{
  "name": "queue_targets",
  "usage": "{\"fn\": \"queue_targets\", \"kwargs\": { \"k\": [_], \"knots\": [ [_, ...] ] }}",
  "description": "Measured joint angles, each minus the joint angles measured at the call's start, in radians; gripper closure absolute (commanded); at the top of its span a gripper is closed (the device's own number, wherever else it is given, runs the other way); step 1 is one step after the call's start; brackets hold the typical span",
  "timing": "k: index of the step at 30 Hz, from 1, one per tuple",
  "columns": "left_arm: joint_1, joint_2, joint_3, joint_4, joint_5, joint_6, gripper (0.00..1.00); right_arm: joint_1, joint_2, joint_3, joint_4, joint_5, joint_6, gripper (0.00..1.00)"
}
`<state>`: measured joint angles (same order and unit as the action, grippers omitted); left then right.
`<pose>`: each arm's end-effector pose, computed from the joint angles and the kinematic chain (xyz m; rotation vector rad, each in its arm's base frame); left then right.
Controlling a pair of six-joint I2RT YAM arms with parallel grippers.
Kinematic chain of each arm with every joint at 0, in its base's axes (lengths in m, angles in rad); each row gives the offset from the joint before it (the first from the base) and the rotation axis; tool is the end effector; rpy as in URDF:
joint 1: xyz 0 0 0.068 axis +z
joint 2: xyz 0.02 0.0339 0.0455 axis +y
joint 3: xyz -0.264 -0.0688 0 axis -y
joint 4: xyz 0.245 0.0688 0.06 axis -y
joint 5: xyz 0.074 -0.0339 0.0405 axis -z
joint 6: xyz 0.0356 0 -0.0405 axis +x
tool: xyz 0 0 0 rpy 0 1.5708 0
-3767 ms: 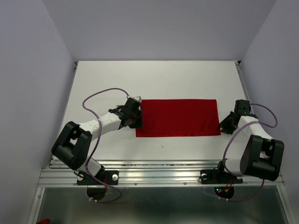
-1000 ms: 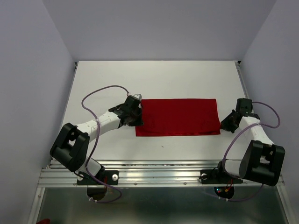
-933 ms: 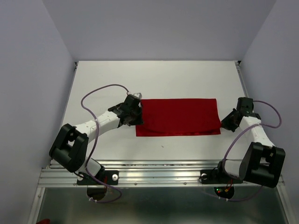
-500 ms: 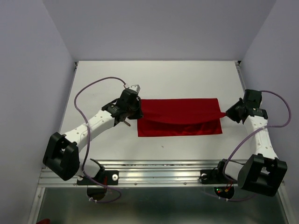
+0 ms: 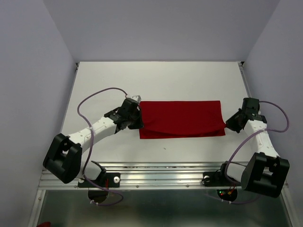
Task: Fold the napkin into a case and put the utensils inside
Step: Smooth out the rectangle-folded napkin at the center of the board.
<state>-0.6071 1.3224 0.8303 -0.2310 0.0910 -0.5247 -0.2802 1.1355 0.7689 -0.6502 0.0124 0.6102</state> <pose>0.2293 -0.1632 0.2341 0.1474 2.3839 -0.6695 0.2080 -0.0603 0.2279 1.1200 2.3366 0.1052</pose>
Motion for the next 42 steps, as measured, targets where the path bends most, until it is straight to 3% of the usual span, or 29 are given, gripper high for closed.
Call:
{"fn": "queue_targets", "kwargs": {
  "k": [11, 21, 24, 29, 36, 42],
  "knots": [
    [0.0, 0.073, -0.031, 0.033, 0.023, -0.016, 1.0, 0.0, 0.042, 0.008, 0.011, 0.003, 0.0, 0.99],
    [0.005, 0.066, 0.237, -0.042, -0.015, 0.014, 1.0, 0.0, 0.12, 0.272, 0.027, -0.003, 0.012, 0.99],
    [0.007, 0.046, 0.251, -0.045, -0.015, 0.016, 1.0, 0.0, 0.114, 0.301, 0.045, -0.003, 0.014, 0.99],
    [0.008, 0.025, 0.189, -0.028, 0.01, 0.005, 1.0, 0.0, 0.106, 0.235, 0.06, -0.001, 0.014, 0.99],
    [0.007, 0.025, -0.016, 0.013, 0.089, -0.035, 1.0, 0.0, 0.118, 0.055, 0.059, 0.014, 0.013, 0.99],
    [0.008, 0.028, -0.037, 0.05, 0.106, -0.042, 1.0, 0.0, 0.128, 0.032, 0.068, 0.025, 0.007, 0.99]
  ]
}}
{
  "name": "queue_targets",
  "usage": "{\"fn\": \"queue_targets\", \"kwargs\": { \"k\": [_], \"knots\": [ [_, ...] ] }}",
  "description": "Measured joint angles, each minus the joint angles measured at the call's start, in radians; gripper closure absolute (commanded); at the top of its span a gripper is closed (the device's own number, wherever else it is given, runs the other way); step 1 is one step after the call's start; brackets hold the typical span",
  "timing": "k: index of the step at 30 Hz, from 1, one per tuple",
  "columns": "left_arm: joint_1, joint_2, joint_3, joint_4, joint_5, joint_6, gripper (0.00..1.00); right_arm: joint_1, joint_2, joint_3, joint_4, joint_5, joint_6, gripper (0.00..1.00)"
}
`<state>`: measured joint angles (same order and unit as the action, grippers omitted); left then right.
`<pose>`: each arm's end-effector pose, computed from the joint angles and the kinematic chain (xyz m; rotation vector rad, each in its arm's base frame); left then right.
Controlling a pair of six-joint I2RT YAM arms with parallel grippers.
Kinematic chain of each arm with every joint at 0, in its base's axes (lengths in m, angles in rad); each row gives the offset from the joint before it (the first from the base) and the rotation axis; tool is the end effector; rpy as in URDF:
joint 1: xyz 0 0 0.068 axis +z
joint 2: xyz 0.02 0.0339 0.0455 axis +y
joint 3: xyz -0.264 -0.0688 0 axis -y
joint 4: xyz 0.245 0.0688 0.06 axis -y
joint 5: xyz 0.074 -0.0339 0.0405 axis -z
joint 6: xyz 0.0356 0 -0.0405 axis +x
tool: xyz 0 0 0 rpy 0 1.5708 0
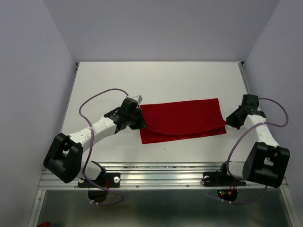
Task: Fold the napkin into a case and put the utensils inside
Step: Smooth out the rectangle-folded napkin at the center of the board.
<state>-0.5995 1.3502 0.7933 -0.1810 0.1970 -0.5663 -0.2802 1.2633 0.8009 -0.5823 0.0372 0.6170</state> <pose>0.2293 -0.1652 0.2193 0.1467 2.4300 -0.7928 0.2314 -0.0680 0.2148 1.1464 2.3515 0.0701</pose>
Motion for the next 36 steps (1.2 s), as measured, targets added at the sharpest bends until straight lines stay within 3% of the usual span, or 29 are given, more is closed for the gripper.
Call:
{"fn": "queue_targets", "kwargs": {
  "k": [16, 21, 27, 36],
  "knots": [
    [0.0, -0.039, 0.18, -0.068, 0.018, 0.038, 1.0, 0.0, -0.077, 0.089, -0.008, 0.012, -0.008, 0.99],
    [-0.001, -0.093, 0.085, -0.025, 0.077, 0.033, 1.0, 0.0, -0.086, 0.056, -0.001, 0.027, -0.011, 0.99],
    [-0.001, -0.044, -0.027, 0.02, 0.122, 0.025, 1.0, 0.0, -0.076, -0.046, 0.008, 0.048, -0.011, 0.99],
    [-0.001, 0.016, -0.052, 0.082, 0.136, 0.023, 1.0, 0.0, -0.04, -0.065, 0.027, 0.06, -0.016, 0.99]
  ]
}}
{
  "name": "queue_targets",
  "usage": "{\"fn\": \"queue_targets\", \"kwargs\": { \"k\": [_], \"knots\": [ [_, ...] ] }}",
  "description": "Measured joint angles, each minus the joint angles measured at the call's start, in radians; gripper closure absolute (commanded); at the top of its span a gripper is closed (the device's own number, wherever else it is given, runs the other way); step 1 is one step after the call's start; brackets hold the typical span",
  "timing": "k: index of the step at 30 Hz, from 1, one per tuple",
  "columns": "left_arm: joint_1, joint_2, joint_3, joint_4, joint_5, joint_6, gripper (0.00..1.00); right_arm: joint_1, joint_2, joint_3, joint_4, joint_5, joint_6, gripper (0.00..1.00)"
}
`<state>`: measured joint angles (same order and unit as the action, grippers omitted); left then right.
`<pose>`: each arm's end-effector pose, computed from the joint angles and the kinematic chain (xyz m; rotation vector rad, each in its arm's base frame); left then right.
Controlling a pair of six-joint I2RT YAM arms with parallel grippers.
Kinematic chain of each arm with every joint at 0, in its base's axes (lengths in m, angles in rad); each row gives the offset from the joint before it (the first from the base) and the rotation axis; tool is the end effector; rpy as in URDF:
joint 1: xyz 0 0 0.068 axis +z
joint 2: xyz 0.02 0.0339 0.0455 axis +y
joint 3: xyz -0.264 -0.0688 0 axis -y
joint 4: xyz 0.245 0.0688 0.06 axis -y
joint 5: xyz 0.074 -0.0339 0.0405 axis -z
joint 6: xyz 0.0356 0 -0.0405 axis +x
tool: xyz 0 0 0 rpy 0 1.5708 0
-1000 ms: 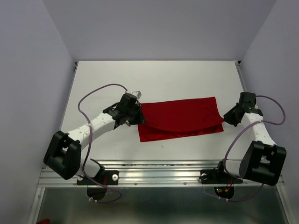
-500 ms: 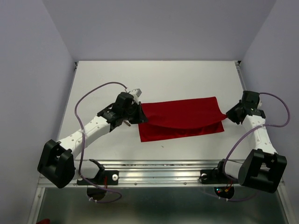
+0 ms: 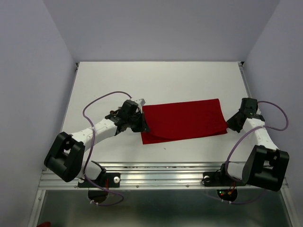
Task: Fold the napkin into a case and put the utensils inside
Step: Smooth out the rectangle-folded napkin at the center of the board.
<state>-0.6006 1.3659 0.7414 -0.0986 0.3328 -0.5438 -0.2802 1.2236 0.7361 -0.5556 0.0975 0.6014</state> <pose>0.2251 -0.1683 0.2062 0.2537 2.4297 -0.9391 0.2199 -0.0669 0.2055 1.1428 2.3419 -0.0129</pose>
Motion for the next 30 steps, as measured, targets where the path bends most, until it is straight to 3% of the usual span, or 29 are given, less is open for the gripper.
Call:
{"fn": "queue_targets", "kwargs": {
  "k": [10, 21, 30],
  "knots": [
    [0.0, -0.007, 0.034, -0.032, -0.005, 0.008, 1.0, 0.0, -0.005, 0.014, -0.001, 0.0, -0.003, 0.99],
    [0.0, -0.119, 0.089, -0.077, -0.011, 0.016, 1.0, 0.0, -0.031, 0.054, -0.006, 0.0, -0.003, 0.99],
    [0.0, -0.087, -0.028, -0.037, 0.01, 0.013, 1.0, 0.0, -0.024, 0.018, 0.007, 0.0, -0.002, 0.99]
  ]
}}
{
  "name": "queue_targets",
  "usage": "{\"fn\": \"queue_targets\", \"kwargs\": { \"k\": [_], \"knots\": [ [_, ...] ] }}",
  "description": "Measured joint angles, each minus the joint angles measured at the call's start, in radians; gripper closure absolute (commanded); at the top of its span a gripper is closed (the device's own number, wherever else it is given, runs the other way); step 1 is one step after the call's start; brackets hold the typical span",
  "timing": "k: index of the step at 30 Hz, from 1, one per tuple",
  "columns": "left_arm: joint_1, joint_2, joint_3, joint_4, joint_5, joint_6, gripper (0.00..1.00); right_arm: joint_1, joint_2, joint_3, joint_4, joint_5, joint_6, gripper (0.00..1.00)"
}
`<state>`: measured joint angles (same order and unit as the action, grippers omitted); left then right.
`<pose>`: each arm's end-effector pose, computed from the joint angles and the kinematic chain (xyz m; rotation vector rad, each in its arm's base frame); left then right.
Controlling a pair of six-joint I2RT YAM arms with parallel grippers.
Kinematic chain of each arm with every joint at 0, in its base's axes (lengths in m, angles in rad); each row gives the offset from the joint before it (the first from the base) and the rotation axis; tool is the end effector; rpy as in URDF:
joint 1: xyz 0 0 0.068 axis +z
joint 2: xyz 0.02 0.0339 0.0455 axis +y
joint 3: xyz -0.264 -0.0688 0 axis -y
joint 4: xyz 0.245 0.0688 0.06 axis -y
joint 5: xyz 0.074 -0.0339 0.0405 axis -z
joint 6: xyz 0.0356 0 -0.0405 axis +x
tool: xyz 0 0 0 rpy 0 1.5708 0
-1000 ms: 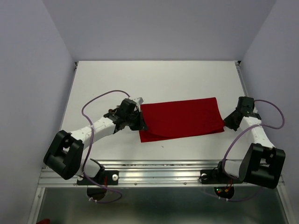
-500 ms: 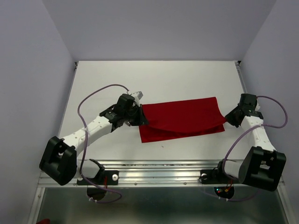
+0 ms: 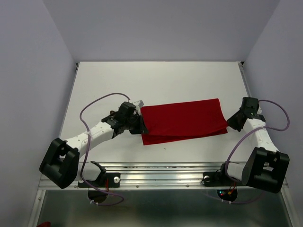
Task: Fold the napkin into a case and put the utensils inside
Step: Smooth out the rectangle-folded napkin at the center of the board.
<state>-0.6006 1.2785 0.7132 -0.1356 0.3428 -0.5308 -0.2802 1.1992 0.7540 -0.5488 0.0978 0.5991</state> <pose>0.2120 -0.1597 0.2164 0.2779 2.4029 -0.9528 0.2208 -0.0672 0.2164 1.1220 2.2982 -0.0031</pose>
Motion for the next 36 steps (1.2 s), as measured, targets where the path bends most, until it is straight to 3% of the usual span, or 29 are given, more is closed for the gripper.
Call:
{"fn": "queue_targets", "kwargs": {
  "k": [2, 5, 6, 7, 9, 10, 11, 14, 18, 24, 27, 36],
  "knots": [
    [0.0, 0.014, -0.019, 0.006, 0.005, -0.001, 0.97, 0.0, 0.01, -0.016, 0.001, 0.0, 0.0, 0.99],
    [0.0, 0.052, -0.023, 0.022, 0.028, 0.0, 0.76, 0.0, 0.024, -0.024, 0.002, 0.0, 0.001, 0.8],
    [0.0, 0.066, -0.023, 0.027, 0.034, 0.0, 0.68, 0.0, 0.027, -0.024, 0.003, 0.0, 0.001, 0.67],
    [0.0, 0.08, -0.023, 0.029, 0.043, -0.001, 0.47, 0.0, 0.029, -0.024, 0.005, 0.0, 0.001, 0.62],
    [0.0, 0.087, -0.024, 0.026, 0.048, -0.002, 0.32, 0.0, 0.032, -0.024, 0.008, 0.001, 0.004, 0.59],
    [-0.001, 0.085, -0.024, 0.024, 0.05, 0.0, 0.17, 0.0, 0.032, -0.024, 0.009, 0.001, 0.002, 0.54],
    [-0.001, 0.079, -0.023, 0.02, 0.049, 0.005, 0.1, 0.0, 0.032, -0.023, 0.009, 0.0, 0.002, 0.51],
    [-0.002, 0.056, 0.021, -0.043, 0.027, 0.02, 0.08, 0.0, 0.032, -0.008, 0.004, -0.004, 0.001, 0.37],
    [-0.001, 0.039, 0.112, -0.071, 0.002, 0.036, 0.09, 0.0, 0.032, 0.06, -0.003, -0.021, -0.002, 0.32],
    [0.023, 0.105, 0.245, -0.08, -0.016, 0.049, 0.13, 0.042, 0.067, 0.17, 0.01, -0.056, -0.008, 0.36],
    [0.034, 0.226, 0.334, -0.08, -0.019, 0.051, 0.18, 0.127, 0.131, 0.214, 0.005, -0.084, 0.002, 0.44],
    [0.04, 0.488, 0.534, -0.084, -0.022, 0.06, 0.18, 0.415, 0.458, 0.452, 0.039, -0.168, 0.008, 0.52]
  ]
}}
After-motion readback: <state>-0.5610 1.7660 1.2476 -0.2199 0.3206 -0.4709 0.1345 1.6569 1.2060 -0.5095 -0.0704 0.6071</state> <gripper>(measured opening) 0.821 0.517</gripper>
